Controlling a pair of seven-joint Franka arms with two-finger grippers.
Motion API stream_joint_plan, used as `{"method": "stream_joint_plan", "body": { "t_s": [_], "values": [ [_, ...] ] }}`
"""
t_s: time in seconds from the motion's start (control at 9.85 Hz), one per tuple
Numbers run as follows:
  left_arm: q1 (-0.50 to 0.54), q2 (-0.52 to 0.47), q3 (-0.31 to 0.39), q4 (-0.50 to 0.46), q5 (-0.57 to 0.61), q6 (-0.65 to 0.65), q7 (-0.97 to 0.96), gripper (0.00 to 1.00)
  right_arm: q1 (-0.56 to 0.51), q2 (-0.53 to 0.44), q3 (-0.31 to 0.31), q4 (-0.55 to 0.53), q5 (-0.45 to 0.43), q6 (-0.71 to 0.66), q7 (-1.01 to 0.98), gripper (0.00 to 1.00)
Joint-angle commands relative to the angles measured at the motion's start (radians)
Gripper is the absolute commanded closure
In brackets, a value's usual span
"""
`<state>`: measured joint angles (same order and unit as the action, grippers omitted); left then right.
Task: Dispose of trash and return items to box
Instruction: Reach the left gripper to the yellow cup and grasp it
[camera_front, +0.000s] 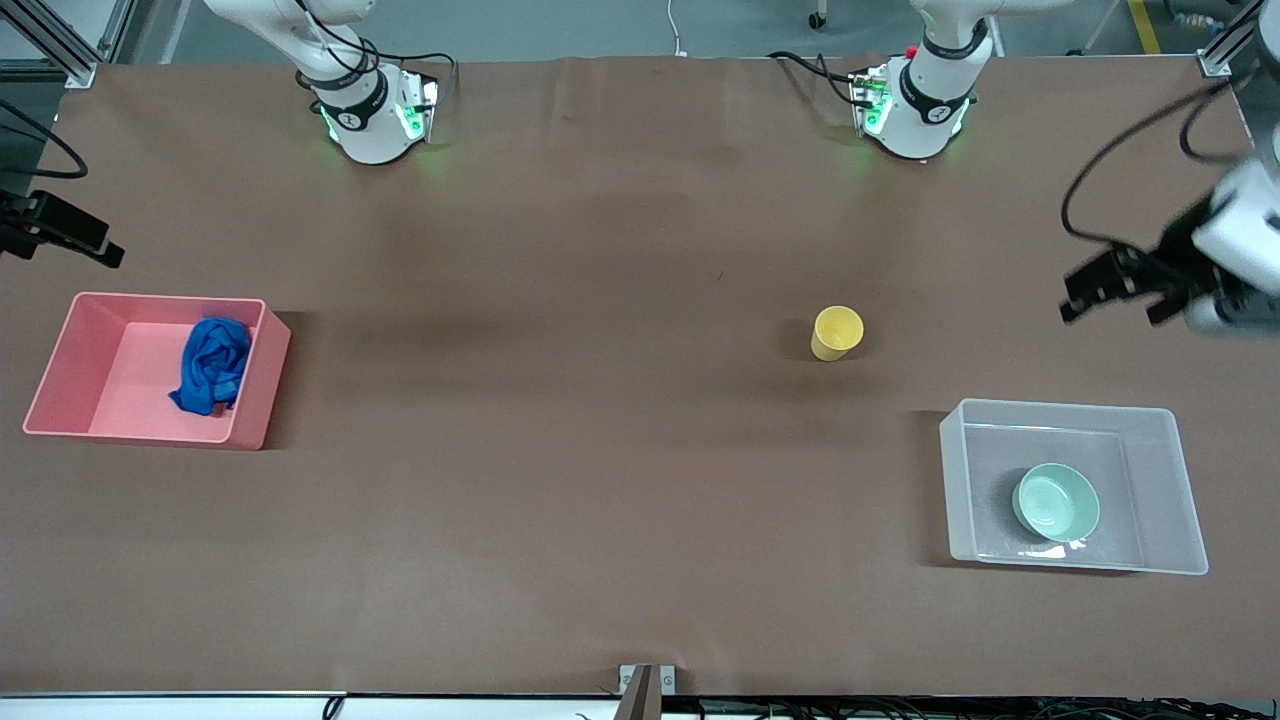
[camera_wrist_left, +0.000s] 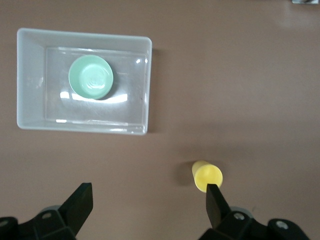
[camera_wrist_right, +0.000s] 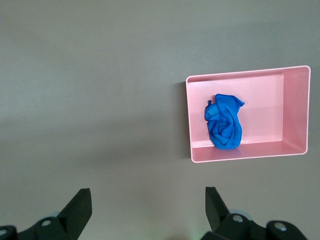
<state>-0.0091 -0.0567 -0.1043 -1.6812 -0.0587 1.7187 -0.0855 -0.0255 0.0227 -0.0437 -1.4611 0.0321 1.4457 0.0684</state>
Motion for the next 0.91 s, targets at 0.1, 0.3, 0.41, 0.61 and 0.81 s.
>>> {"method": "stream_joint_plan", "body": {
  "t_s": [0.1,0.3,0.41,0.61,0.81],
  "values": [
    [0.0,-0.1,-0.052,-0.228,0.02,0.088,-0.045,0.0,-0.016,-0.026,0.022,-0.039,-0.018,0.055,-0.004,0.0],
    [0.0,-0.098,-0.107,-0.361,0.02,0.241,-0.1,0.0,-0.022,-0.026,0.016,-0.039,-0.021,0.041,-0.091,0.0],
    [0.001,-0.098,-0.142,-0.462,0.02,0.356,-0.124,0.01,-0.022,-0.024,0.004,-0.039,-0.021,0.039,-0.093,0.0],
    [-0.002,-0.05,-0.193,-0.601,0.019,0.54,-0.152,0.01,-0.004,-0.024,-0.022,-0.039,-0.023,0.038,-0.093,0.0],
    [-0.003,0.087,-0.212,-0.627,0.02,0.69,-0.174,0.02,-0.007,-0.024,-0.022,-0.039,-0.023,0.03,-0.088,0.0]
  ]
}}
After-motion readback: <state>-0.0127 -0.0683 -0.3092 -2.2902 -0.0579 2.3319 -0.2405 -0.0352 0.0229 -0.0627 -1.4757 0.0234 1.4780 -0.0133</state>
